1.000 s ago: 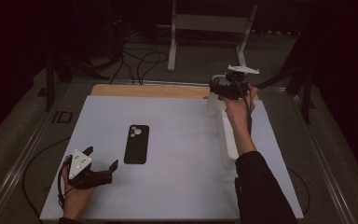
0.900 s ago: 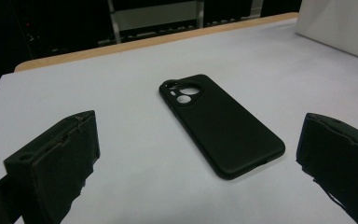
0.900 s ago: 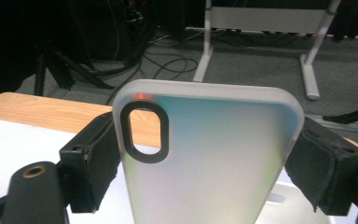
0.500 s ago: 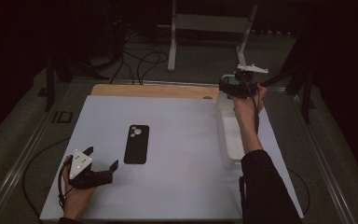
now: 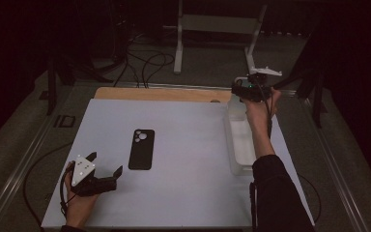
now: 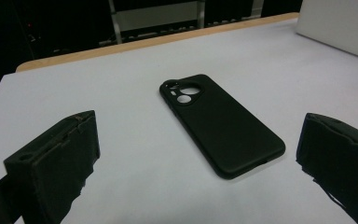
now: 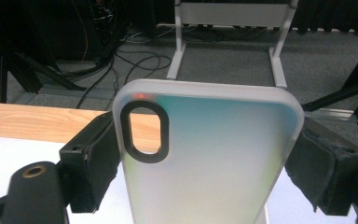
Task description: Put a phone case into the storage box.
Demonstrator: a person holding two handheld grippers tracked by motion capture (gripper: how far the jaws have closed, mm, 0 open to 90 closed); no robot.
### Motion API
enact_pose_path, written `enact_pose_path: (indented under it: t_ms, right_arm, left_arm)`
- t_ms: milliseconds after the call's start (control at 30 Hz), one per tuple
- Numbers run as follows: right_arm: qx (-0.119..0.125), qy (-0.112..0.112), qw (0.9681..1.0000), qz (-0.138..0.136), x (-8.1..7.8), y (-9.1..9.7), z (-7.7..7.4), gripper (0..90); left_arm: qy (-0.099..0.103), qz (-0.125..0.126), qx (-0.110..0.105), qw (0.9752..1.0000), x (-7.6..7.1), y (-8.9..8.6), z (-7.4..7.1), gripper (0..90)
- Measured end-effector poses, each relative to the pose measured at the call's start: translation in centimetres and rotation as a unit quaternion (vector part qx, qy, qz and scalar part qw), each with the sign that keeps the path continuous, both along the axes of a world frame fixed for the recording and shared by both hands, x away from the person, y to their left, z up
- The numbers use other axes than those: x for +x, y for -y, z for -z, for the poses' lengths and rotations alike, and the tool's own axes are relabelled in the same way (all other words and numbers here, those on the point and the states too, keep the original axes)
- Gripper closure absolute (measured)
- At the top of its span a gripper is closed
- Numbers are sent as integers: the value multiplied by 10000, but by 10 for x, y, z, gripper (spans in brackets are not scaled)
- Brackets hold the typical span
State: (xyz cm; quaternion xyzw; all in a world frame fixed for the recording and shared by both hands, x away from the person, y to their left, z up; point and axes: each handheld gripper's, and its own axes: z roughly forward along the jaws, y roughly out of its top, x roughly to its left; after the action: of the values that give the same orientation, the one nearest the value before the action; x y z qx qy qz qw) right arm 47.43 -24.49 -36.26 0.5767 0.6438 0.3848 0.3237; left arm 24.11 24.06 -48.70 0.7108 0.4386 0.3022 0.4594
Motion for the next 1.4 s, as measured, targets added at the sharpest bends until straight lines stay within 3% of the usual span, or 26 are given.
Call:
enact_pose_path:
  t_ms: [267, 567, 1400]
  right_arm:
    - [-139, -119, 9998, 38, 1, 2, 6, 169]
    - [-138, -226, 9996, 64, 4, 2, 14, 169]
    - [-127, -558, 9983, 91, 12, 4, 54, 167]
  left_arm:
    - [-9, 5, 15, 10000, 0, 1, 0, 0]
    - [-1, 11, 18, 10000, 0, 1, 0, 0]
    - [-16, 45, 35, 10000, 0, 3, 1, 0]
